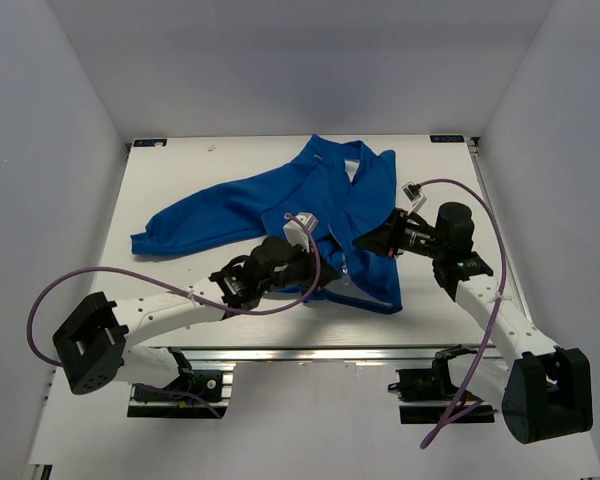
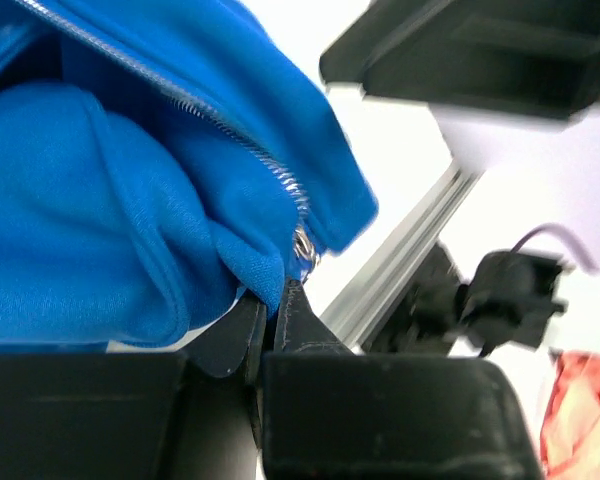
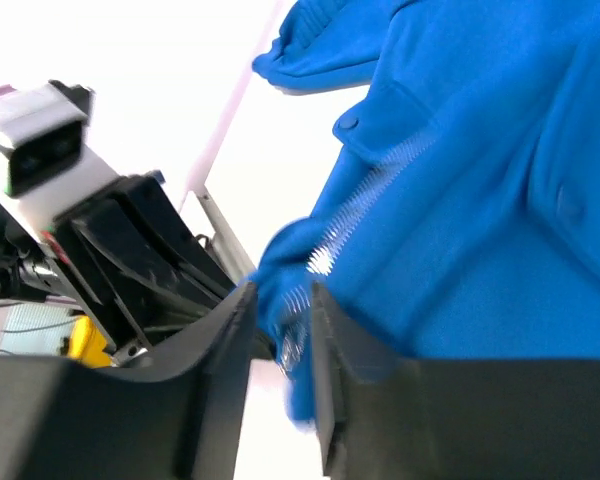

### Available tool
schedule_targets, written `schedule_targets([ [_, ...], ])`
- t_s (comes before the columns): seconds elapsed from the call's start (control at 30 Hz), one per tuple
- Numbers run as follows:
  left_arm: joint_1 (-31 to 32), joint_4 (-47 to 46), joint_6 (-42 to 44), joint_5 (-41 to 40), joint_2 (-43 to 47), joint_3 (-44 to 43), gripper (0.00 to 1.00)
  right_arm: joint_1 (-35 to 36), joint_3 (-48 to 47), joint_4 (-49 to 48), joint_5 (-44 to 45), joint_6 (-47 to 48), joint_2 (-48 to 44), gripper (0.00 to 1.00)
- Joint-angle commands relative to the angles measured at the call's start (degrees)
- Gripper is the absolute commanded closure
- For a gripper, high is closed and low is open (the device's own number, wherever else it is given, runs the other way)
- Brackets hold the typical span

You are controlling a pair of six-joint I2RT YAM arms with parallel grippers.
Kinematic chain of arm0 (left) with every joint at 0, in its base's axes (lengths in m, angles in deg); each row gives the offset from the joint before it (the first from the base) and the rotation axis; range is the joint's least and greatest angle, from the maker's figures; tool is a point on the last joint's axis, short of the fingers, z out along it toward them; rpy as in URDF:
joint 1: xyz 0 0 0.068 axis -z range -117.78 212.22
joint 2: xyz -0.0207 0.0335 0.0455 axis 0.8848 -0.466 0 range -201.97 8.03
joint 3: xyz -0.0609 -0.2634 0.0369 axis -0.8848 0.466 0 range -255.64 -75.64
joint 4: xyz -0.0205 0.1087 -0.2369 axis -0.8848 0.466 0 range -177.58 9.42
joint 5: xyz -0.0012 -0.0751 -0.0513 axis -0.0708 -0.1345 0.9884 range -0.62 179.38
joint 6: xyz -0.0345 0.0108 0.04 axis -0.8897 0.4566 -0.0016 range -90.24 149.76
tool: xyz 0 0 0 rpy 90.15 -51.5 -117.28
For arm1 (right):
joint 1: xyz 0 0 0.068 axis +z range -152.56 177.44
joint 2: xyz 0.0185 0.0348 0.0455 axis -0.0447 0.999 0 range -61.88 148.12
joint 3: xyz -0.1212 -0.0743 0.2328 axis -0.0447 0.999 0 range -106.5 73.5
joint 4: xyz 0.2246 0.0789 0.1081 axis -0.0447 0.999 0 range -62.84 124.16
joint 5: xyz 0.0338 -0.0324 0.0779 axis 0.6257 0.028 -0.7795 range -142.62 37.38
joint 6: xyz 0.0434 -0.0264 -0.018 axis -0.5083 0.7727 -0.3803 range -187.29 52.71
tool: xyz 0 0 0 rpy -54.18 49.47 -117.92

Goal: Zip up the jacket

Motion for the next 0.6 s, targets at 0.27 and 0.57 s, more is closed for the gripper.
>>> schedule_targets([
  [0.27,0.2,16.1,-3.3,3.8,-1.0,-7.6,1.00,0.1,-8.8,21.0,11.1,14.9,-0.1,0.54],
  [0.57,-2.0,29.9,-7.7,3.7,-7.2,-18.3,1.00,20.3,-17.2,39.6,45.8,25.4,-6.5,0.22],
])
